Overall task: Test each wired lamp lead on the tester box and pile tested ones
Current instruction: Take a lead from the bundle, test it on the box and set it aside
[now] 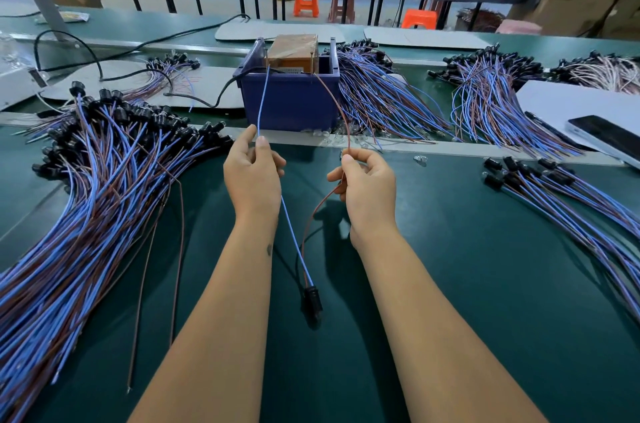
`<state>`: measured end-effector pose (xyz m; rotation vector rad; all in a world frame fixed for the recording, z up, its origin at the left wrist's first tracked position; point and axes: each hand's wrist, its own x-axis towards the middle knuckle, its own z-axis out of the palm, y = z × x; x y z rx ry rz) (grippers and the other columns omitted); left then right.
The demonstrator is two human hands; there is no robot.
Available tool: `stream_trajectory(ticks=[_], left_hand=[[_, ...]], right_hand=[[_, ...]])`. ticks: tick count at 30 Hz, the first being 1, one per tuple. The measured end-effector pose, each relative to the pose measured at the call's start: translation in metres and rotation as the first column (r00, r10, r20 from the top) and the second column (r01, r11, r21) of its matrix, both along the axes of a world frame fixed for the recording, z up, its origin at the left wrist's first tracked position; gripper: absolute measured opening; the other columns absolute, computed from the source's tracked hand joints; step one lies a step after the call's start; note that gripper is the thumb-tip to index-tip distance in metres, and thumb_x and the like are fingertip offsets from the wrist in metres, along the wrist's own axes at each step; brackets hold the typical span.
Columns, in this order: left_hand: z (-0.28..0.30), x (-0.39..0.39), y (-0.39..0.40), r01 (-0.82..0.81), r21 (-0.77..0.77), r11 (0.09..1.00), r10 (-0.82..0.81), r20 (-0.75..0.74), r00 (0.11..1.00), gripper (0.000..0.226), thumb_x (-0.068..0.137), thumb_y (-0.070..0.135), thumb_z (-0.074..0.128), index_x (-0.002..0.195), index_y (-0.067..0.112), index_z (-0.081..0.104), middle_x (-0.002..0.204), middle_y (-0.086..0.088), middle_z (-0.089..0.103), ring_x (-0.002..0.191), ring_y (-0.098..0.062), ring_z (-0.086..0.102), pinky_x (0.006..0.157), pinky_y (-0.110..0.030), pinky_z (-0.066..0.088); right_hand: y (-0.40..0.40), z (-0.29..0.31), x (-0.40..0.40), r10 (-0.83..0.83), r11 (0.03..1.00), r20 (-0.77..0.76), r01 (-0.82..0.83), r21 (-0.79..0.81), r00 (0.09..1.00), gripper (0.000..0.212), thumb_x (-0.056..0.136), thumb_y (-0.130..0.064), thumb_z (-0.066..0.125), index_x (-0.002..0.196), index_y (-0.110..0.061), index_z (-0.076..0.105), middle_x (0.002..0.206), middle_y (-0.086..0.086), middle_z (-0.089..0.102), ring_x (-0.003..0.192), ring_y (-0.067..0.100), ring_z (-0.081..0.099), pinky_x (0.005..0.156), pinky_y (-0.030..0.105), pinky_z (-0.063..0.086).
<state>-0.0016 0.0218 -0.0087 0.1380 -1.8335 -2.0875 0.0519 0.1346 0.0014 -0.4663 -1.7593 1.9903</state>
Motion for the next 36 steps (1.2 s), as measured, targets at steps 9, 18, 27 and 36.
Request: stream_trajectory(ticks=[9, 18, 27, 36], left_hand=[[0.0004, -0.001, -0.0025, -0.034, 0.078, 0.996, 0.032, 0.026, 0.999, 0.032, 0.104, 0.018, 0.046, 0.134, 0.015, 0.054, 0.063, 0.006, 0.061, 0.052, 0.0, 0.054, 0.053, -0.014, 0.045], [0.0008, -0.001, -0.0055, -0.063, 0.105, 0.992, 0.057, 0.062, 0.996, 0.029, 0.104, 0.021, 0.045, 0.129, 0.017, 0.059, 0.063, 0.006, 0.062, 0.053, -0.003, 0.053, 0.057, -0.019, 0.044], [0.0026, 0.002, -0.0051, -0.073, 0.115, 0.991, 0.065, 0.07, 0.995, 0.021, 0.104, 0.02, 0.045, 0.117, 0.023, 0.06, 0.061, 0.006, 0.061, 0.054, -0.004, 0.053, 0.057, -0.017, 0.044], [0.0017, 0.0022, -0.0054, -0.077, 0.117, 0.99, 0.069, 0.069, 0.995, 0.025, 0.104, 0.02, 0.044, 0.122, 0.019, 0.062, 0.061, 0.007, 0.062, 0.056, -0.004, 0.054, 0.057, -0.017, 0.045]], right_hand=[[-0.001, 0.0009, 0.0025, 0.017, 1.0, -0.004, -0.017, 0.022, 1.0, 0.011, 0.097, -0.011, 0.053, 0.097, -0.018, 0.061, 0.062, -0.003, 0.064, 0.051, -0.001, 0.054, 0.05, 0.013, 0.044], [-0.0002, 0.0011, 0.0021, 0.005, 1.0, 0.005, -0.005, 0.015, 1.0, 0.011, 0.097, -0.011, 0.053, 0.1, -0.017, 0.061, 0.061, -0.004, 0.065, 0.051, 0.0, 0.054, 0.05, 0.013, 0.044], [-0.0008, 0.0011, 0.0019, 0.016, 0.999, 0.017, -0.016, 0.043, 1.0, 0.012, 0.098, -0.012, 0.052, 0.104, -0.016, 0.062, 0.064, -0.004, 0.065, 0.054, -0.003, 0.056, 0.054, 0.014, 0.047], [-0.002, 0.0008, 0.0012, 0.024, 0.996, 0.025, -0.026, 0.083, 0.999, 0.011, 0.098, -0.014, 0.053, 0.1, -0.021, 0.062, 0.062, -0.006, 0.065, 0.055, -0.004, 0.056, 0.061, 0.02, 0.048]])
